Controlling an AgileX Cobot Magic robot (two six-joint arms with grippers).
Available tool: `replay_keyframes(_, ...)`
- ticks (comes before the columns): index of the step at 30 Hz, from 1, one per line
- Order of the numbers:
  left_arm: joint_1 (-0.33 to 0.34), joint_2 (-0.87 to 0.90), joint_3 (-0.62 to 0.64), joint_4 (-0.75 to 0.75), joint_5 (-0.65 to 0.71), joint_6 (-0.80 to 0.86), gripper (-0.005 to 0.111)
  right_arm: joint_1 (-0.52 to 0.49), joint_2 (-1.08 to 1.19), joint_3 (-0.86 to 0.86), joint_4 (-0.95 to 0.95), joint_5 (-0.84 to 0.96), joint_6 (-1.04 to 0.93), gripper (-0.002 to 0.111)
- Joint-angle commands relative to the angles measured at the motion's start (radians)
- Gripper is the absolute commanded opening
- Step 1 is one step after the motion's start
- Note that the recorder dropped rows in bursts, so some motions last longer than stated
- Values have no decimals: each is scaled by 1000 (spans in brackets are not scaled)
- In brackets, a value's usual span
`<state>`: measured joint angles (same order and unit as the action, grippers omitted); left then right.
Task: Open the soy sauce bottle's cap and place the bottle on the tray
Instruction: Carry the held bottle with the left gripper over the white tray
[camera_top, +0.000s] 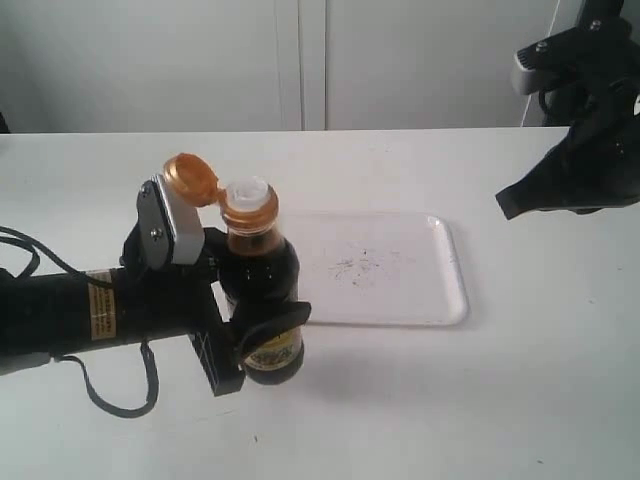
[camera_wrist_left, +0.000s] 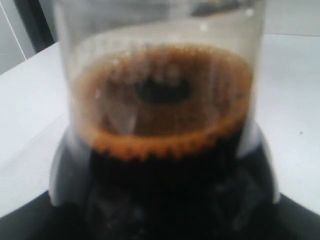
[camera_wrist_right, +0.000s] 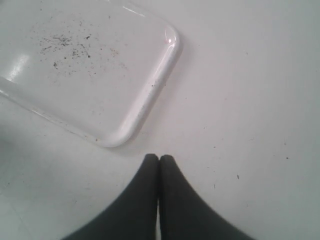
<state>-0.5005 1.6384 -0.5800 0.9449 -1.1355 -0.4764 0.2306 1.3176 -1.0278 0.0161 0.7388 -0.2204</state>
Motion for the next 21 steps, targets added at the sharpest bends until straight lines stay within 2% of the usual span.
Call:
replay_keyframes(1, -2, -31, -34, -74, -86, 4, 0, -6, 1, -6, -2, -13, 8, 0)
replay_keyframes(12, -2, -31, -188, -96, -78, -56, 0, -6, 1, -6, -2, -15, 8, 0)
replay_keyframes(21, -2, 39, -277, -102, -55, -84, 0, -6, 1, -6, -2, -19, 8, 0)
